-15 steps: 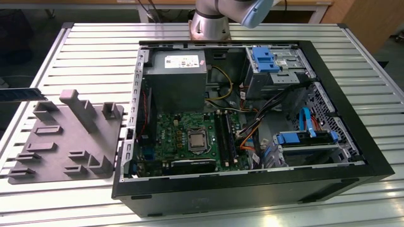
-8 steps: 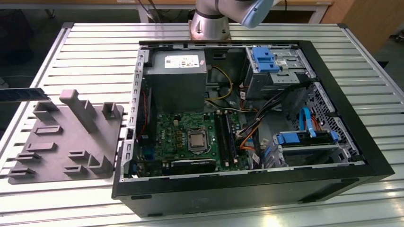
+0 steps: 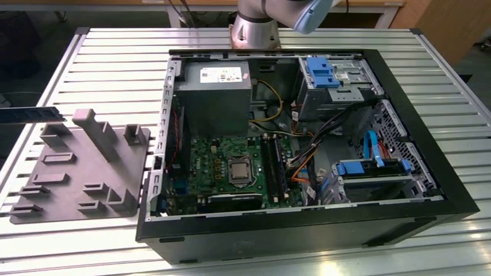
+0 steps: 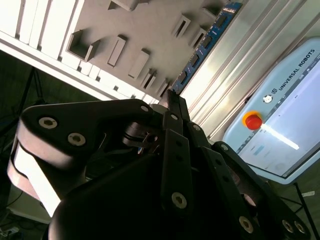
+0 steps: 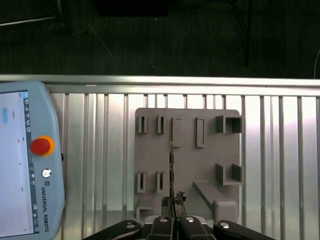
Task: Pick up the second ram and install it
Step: 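Pick up the second ram and move it above second insertion slot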
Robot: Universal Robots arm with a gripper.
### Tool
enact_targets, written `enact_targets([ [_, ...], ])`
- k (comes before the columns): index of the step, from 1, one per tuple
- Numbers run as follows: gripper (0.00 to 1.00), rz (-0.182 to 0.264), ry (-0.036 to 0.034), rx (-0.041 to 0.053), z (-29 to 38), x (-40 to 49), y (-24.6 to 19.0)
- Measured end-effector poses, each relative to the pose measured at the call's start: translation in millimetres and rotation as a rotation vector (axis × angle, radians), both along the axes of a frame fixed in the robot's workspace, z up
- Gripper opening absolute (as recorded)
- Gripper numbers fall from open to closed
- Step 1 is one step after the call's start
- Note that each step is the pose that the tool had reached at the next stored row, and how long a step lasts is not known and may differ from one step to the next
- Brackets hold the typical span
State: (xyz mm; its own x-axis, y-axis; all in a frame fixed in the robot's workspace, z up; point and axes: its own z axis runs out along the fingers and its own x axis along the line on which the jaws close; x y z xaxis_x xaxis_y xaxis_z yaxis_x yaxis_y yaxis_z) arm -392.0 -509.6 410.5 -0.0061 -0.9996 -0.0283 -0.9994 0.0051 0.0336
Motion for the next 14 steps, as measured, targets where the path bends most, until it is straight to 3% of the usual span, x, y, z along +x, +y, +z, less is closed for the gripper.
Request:
enact_targets([
  [14, 0.11, 0.0, 0.0001, -0.0001, 0.1, 12.4, 0.0],
])
